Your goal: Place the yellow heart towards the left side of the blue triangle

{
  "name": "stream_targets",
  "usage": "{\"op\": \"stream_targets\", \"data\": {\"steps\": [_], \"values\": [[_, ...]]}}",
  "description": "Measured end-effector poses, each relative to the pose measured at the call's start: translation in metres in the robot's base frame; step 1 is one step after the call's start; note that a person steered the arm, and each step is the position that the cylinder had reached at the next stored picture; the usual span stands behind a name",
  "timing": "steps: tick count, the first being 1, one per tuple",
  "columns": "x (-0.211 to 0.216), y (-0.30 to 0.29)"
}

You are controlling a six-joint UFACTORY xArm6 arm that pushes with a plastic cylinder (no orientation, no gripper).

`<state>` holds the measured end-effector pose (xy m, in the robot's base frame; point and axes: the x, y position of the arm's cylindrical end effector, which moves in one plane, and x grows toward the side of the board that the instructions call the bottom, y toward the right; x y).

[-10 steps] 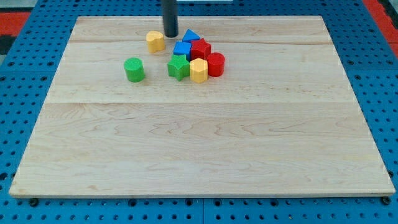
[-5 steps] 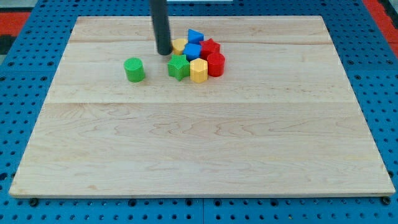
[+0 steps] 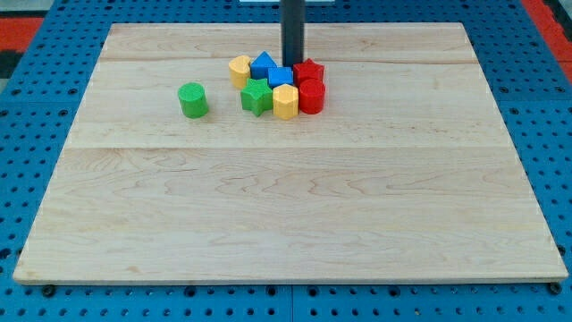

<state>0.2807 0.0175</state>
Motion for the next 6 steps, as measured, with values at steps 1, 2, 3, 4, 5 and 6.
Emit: {"op": "stream_targets", "data": {"steps": [1, 2, 3, 4, 5, 6], "values": [[-0.04, 0.034], [-0.034, -0.036], [-0.022, -0.044], [0.024, -0.044], [0.038, -0.047], [-0.001, -0.012]]}}
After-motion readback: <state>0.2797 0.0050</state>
